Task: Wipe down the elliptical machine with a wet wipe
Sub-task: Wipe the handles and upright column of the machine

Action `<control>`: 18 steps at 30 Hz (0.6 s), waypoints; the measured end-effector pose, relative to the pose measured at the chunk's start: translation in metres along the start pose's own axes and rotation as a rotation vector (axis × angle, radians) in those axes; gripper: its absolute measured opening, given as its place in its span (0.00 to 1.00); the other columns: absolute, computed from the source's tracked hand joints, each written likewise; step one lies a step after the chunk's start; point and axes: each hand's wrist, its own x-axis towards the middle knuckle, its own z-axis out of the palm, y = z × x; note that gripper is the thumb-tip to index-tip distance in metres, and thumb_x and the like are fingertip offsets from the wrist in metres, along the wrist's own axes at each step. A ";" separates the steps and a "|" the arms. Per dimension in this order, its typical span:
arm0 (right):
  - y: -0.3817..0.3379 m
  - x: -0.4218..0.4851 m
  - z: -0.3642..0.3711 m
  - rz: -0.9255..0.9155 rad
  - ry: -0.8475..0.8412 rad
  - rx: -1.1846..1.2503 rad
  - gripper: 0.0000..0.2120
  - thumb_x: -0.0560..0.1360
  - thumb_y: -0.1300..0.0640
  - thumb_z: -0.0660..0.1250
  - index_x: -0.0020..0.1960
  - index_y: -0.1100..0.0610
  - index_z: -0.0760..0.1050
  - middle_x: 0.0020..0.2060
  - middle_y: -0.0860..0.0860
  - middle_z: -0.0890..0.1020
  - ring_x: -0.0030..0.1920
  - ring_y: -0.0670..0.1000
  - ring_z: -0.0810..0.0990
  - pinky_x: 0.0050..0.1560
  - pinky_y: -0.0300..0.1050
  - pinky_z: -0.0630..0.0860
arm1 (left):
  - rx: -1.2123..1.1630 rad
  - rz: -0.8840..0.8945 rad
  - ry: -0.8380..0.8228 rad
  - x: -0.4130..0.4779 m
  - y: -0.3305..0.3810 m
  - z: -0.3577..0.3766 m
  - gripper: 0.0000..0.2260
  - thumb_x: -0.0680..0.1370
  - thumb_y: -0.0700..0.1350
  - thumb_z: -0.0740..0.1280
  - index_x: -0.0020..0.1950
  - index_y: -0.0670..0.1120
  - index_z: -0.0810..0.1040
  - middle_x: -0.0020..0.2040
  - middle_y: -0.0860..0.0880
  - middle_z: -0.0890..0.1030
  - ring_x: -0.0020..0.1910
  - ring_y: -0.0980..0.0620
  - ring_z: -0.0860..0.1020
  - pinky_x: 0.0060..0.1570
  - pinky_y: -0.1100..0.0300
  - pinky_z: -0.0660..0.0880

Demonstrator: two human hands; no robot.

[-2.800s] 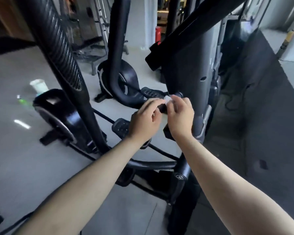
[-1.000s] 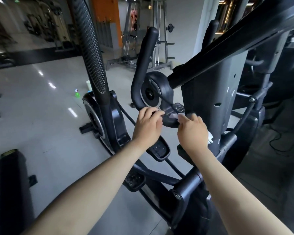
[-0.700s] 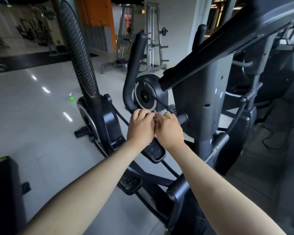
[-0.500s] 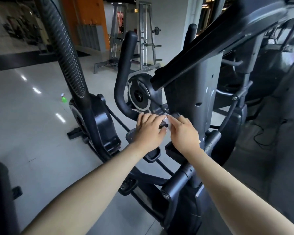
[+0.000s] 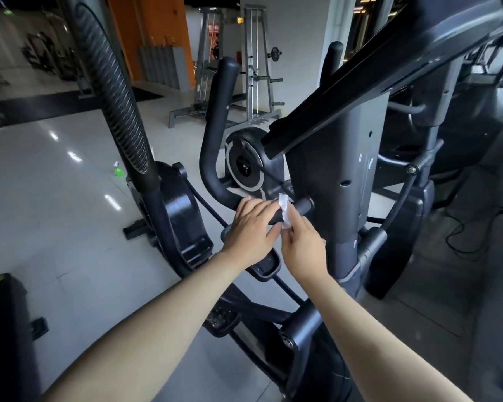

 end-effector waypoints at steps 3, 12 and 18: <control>0.009 0.007 -0.007 -0.039 -0.008 -0.103 0.24 0.81 0.60 0.61 0.76 0.48 0.69 0.44 0.50 0.76 0.40 0.56 0.77 0.36 0.49 0.74 | -0.004 0.008 0.011 0.000 -0.003 0.001 0.19 0.81 0.49 0.65 0.72 0.48 0.73 0.63 0.54 0.78 0.64 0.50 0.70 0.73 0.59 0.56; 0.014 0.035 -0.014 0.175 0.050 -0.243 0.22 0.82 0.56 0.59 0.75 0.46 0.71 0.48 0.54 0.77 0.42 0.64 0.77 0.41 0.52 0.75 | -0.025 -0.013 0.021 -0.002 -0.002 0.000 0.21 0.81 0.50 0.64 0.74 0.47 0.73 0.64 0.53 0.79 0.65 0.48 0.70 0.71 0.53 0.64; -0.007 0.008 0.002 -0.055 0.125 -0.074 0.15 0.80 0.58 0.63 0.64 0.54 0.81 0.34 0.51 0.73 0.32 0.56 0.75 0.30 0.44 0.66 | -0.021 -0.052 0.077 0.001 0.001 0.003 0.18 0.84 0.47 0.52 0.61 0.45 0.80 0.50 0.53 0.81 0.56 0.49 0.73 0.64 0.51 0.69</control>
